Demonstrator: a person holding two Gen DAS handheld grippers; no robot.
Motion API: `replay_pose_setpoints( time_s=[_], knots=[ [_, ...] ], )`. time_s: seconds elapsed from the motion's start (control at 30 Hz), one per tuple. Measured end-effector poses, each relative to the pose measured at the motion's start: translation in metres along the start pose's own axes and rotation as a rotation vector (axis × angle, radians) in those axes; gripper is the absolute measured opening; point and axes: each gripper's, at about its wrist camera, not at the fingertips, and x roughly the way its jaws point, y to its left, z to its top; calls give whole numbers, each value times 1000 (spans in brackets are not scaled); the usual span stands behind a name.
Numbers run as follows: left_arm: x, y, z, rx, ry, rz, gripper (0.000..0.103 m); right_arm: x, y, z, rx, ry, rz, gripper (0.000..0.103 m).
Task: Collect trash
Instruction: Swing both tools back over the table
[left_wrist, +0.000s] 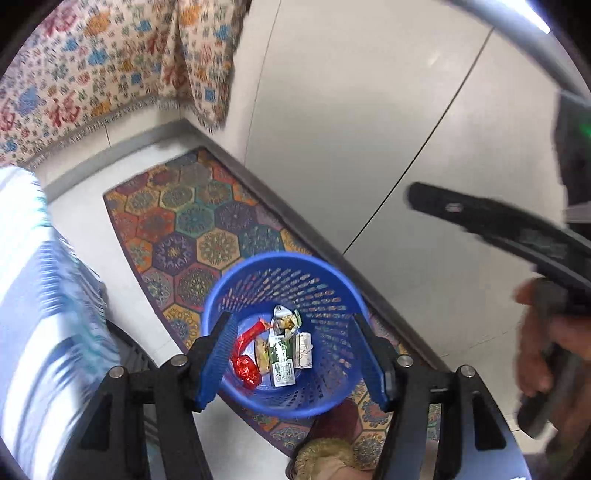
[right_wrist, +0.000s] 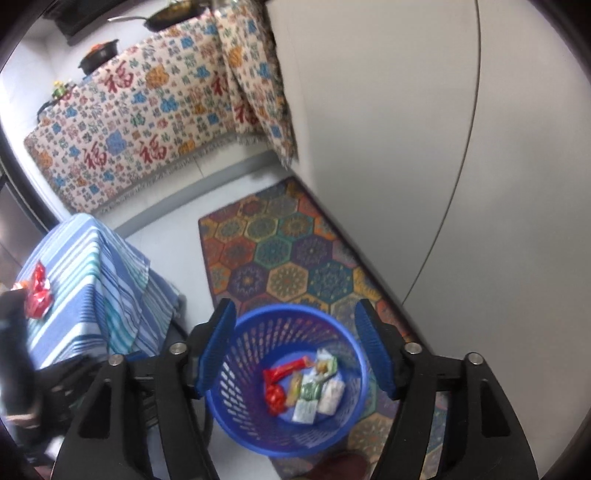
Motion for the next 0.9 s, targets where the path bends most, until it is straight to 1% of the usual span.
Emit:
replay_pose_setpoints(
  time_s=[0.13, 0.2, 0.27, 0.37, 0.43, 0.5, 0.57, 0.63, 0.73, 0.8, 0.9],
  knots=[
    [-59, -2, -17, 10, -48, 23, 64, -24, 30, 3, -75, -86, -30, 76],
    [-85, 0, -32, 17, -58, 52, 67, -39, 47, 3, -104, -126, -33, 78],
    [-105, 9, -51, 13, -54, 99, 67, -54, 66, 2, -133, -173, -25, 80],
    [-131, 32, -83, -51, -53, 166, 67, -74, 100, -3, -183, -230, -3, 85],
    [-148, 52, -104, -93, -54, 211, 67, -79, 128, -9, -228, -238, 34, 86],
    [-165, 72, -123, -121, -58, 279, 67, -76, 158, -17, -277, -217, 79, 86],
    [-180, 92, -139, -138, -61, 335, 67, -68, 193, -29, -333, -172, 141, 86],
    [-193, 113, -153, -155, -64, 387, 67, -59, 227, -43, -379, -117, 207, 86],
    [-206, 148, -170, -195, -47, 456, 67, -47, 275, -70, -458, -18, 294, 86],
    [-214, 168, -179, -232, -41, 473, 67, -36, 301, -86, -492, 44, 322, 86],
    [-230, 196, -192, -272, -69, 468, 70, -21, 329, -104, -536, 92, 315, 85]
  ],
)
